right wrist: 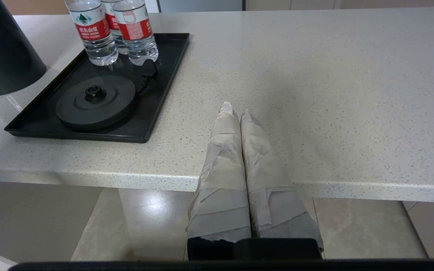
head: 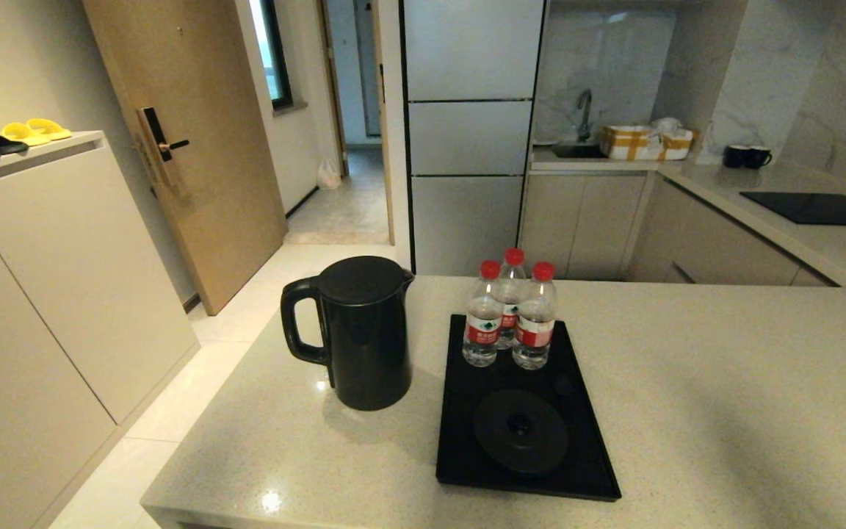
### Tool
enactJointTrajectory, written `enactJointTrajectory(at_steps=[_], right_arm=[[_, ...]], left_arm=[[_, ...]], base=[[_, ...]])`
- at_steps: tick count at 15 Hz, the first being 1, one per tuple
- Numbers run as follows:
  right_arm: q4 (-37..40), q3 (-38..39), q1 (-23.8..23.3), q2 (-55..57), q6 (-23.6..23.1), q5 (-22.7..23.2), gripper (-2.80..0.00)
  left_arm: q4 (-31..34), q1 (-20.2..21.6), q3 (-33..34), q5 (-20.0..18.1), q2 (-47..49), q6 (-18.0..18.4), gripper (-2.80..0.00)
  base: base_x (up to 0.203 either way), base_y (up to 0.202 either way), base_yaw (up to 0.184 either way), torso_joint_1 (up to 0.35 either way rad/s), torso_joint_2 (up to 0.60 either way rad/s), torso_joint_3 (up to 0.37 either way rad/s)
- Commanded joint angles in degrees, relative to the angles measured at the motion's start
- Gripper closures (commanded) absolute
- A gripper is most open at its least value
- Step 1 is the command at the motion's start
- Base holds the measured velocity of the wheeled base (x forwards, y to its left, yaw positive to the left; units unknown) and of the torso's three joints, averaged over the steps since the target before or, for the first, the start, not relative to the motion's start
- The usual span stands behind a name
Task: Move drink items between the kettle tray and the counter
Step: Return the kettle to its original position
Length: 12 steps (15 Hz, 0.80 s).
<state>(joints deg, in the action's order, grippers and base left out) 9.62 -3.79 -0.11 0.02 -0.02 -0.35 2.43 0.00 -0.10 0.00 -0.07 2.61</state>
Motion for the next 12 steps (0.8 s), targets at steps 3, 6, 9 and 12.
enactJointTrajectory(at_steps=[3, 6, 9, 12], right_arm=[[0.0, 0.0, 0.0, 0.0, -0.1, 0.0, 0.0], [0.0, 0.0, 0.0, 0.0, 0.0, 0.0, 0.0], [0.0, 0.0, 0.0, 0.0, 0.0, 0.0, 0.0], [0.0, 0.0, 0.0, 0.0, 0.0, 0.0, 0.0]], left_arm=[[0.0, 0.0, 0.0, 0.0, 0.1, 0.0, 0.0], [0.0, 0.0, 0.0, 0.0, 0.1, 0.0, 0.0], [0.0, 0.0, 0.0, 0.0, 0.1, 0.0, 0.0], [0.0, 0.0, 0.0, 0.0, 0.1, 0.0, 0.0]], base=[[0.0, 0.0, 0.0, 0.0, 0.0, 0.0], [0.0, 0.0, 0.0, 0.0, 0.0, 0.0], [0.0, 0.0, 0.0, 0.0, 0.0, 0.0], [0.0, 0.0, 0.0, 0.0, 0.0, 0.0]])
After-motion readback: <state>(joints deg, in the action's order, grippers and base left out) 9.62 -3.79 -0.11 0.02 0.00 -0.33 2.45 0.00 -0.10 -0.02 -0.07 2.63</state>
